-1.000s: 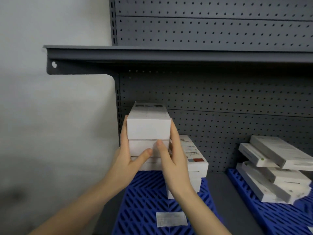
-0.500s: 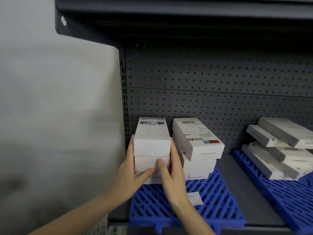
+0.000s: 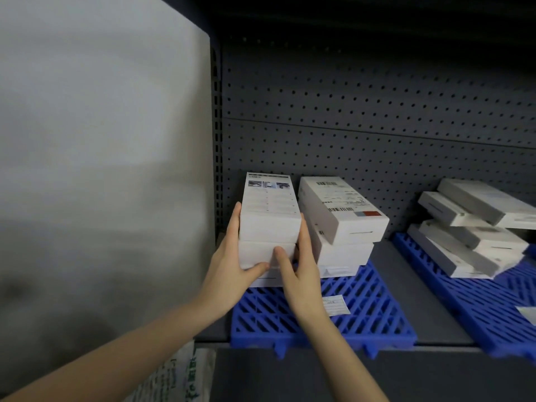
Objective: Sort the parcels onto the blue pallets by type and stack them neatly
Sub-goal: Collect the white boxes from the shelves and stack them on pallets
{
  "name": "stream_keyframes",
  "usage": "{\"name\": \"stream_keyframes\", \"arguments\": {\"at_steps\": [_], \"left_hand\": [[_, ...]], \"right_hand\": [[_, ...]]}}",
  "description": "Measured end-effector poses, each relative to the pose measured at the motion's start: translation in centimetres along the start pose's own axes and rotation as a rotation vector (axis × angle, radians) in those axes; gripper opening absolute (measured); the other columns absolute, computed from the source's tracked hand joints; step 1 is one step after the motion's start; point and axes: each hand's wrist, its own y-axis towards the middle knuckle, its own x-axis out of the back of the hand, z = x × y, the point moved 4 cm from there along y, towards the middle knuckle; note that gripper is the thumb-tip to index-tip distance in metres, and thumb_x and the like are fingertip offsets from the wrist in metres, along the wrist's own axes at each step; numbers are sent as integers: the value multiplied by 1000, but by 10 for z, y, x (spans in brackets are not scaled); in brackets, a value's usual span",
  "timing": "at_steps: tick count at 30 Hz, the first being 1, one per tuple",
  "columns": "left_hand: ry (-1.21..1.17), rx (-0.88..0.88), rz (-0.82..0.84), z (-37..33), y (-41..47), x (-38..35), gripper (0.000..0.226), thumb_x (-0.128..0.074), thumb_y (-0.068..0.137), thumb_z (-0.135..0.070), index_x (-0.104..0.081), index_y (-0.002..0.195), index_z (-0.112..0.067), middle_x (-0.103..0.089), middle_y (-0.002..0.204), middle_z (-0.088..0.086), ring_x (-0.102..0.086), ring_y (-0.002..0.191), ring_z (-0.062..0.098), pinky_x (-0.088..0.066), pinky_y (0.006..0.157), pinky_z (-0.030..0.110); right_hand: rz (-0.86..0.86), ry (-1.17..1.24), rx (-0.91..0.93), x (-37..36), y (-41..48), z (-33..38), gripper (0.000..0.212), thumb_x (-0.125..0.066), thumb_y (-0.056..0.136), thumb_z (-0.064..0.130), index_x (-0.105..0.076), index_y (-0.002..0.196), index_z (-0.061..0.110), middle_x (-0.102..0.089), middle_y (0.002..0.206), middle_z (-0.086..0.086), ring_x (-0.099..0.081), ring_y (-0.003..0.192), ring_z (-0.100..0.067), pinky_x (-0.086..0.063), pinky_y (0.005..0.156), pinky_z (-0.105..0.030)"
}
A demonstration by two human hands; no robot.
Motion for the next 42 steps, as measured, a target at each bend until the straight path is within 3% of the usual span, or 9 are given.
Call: {"name": "stream_keyframes", "arguments": {"at_steps": [5, 8, 11, 13, 16, 22, 27, 33, 42], "left_hand": [[61, -4, 2, 1, -9, 0, 118, -78, 77, -13, 11, 144, -53, -44, 139, -20, -49, 119, -8, -42, 95, 10], [115, -54, -19, -2, -11, 3, 116, -75, 79, -11, 11, 145, -51, -38, 148, -11, -44, 131, 6, -45, 103, 29], [207, -109, -35, -6, -10, 8, 115, -73, 80, -7, 12, 144, -53, -14, 160, -3, -26, 144, 17, -45, 104, 43], [244, -138, -11, -8, -10, 9, 113, -72, 81, -6, 9, 145, -53, -10, 161, -3, -27, 144, 19, -48, 100, 45], [288, -165, 18, -8, -11, 8, 110, -70, 82, -6, 8, 146, -51, -25, 157, -2, -42, 132, 31, -50, 95, 40], [308, -128, -2, -3, -11, 7, 111, -72, 82, -9, 9, 143, -56, -49, 140, 12, -53, 118, 32, -51, 87, 26], [303, -152, -3, -3, -12, 9, 113, -72, 82, -6, 8, 139, -62, -53, 135, 11, -58, 106, 19, -45, 78, 5], [235, -138, 25, -1, -10, 14, 108, -73, 81, -9, 0, 139, -64, -52, 136, -7, -59, 101, 0, -52, 87, 17], [378, -185, -41, -12, -12, 14, 109, -77, 76, -18, 0, 143, -54, -39, 150, -1, -60, 109, 13, -54, 87, 30]], "right_hand": [[-12, -65, -10, -2, -4, 2, 70, -50, 98, 24, -7, 147, 48, -30, 151, 20, -32, 137, -1, -35, 113, -42], [-46, -92, 10, -4, -9, 6, 78, -52, 97, 24, 1, 145, 53, -21, 152, 26, -32, 138, -4, -35, 112, -42], [-16, -150, 72, -7, -13, 10, 78, -51, 98, 20, 2, 147, 48, -10, 155, 27, -19, 143, -2, -28, 117, -38], [15, -192, 89, -9, -13, 8, 76, -49, 99, 17, 2, 148, 42, -7, 157, 23, -8, 144, 4, -21, 117, -25], [15, -256, 97, -9, -12, 6, 77, -47, 98, 13, 4, 148, 41, -4, 158, 23, -6, 143, 7, -18, 106, -3], [4, -282, 110, -8, -12, 3, 79, -47, 98, 13, 6, 144, 51, -6, 157, 26, -9, 143, 6, -24, 116, -27], [-15, -294, 105, -7, -17, 4, 78, -48, 98, 15, 3, 147, 47, -9, 156, 25, -14, 142, 6, -23, 108, -7], [-35, -293, 122, -10, -20, 6, 78, -49, 98, 14, 2, 146, 47, -12, 157, 20, -14, 143, 4, -22, 110, -9], [-43, -268, 109, -7, -20, 9, 76, -50, 97, 14, -3, 148, 44, -15, 156, 20, -17, 142, 5, -31, 115, -29]]}}
